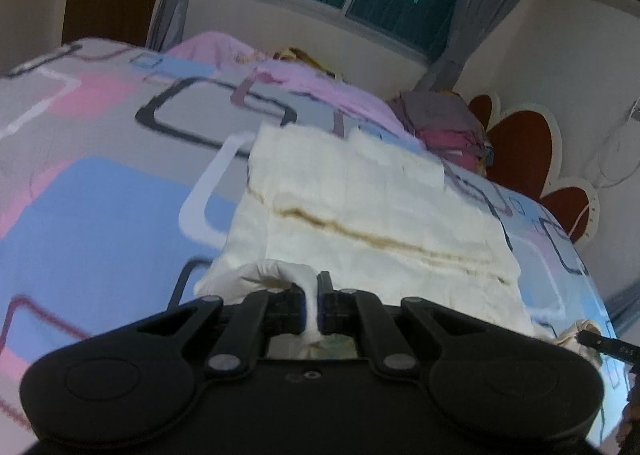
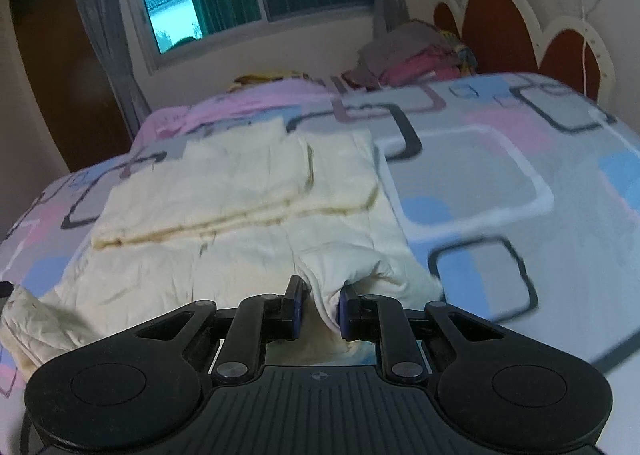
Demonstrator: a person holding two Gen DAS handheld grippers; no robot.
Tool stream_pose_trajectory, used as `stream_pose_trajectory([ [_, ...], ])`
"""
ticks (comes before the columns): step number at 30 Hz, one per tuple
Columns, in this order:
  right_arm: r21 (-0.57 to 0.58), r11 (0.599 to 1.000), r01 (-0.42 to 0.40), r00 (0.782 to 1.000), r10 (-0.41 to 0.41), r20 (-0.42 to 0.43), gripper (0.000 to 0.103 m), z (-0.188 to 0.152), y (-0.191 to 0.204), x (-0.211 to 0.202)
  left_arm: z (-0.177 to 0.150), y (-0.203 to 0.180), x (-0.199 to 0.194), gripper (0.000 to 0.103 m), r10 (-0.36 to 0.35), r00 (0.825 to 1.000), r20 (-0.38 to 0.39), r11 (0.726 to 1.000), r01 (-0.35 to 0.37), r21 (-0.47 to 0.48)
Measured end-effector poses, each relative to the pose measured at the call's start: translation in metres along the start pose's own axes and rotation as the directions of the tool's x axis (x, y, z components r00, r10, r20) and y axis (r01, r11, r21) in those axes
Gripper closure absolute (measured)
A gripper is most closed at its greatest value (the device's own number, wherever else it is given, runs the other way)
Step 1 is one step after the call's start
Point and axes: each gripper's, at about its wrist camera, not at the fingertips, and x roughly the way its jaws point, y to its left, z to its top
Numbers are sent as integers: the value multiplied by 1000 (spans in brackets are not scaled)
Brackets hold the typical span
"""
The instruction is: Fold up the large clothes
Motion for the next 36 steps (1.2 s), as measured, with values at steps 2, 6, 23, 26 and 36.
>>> stream_pose_trajectory([
  [2, -9, 1000, 0, 1000, 1, 15, 86, 13, 0, 11, 11, -5, 10, 99, 2, 1000, 15, 1000, -2, -1],
  [6, -32, 999, 1, 999, 0, 48, 86, 40, 0, 33, 33, -13, 31, 98, 9, 999, 51, 1000, -9, 1],
  [23, -34, 998, 55, 984, -49, 171, 92, 161, -19, 164, 133, -45, 136, 98, 130, 967, 218, 991, -130, -15],
  [26, -30, 997, 74, 982, -68, 175, 93, 177, -23, 195, 147, -48, 161, 98, 169, 958, 232, 985, -171, -11],
  [36, -15, 994, 113, 984, -110, 141, 93, 213, -30, 288, 176, -58, 237, 98, 275, 928, 250, 959, -284, 2],
])
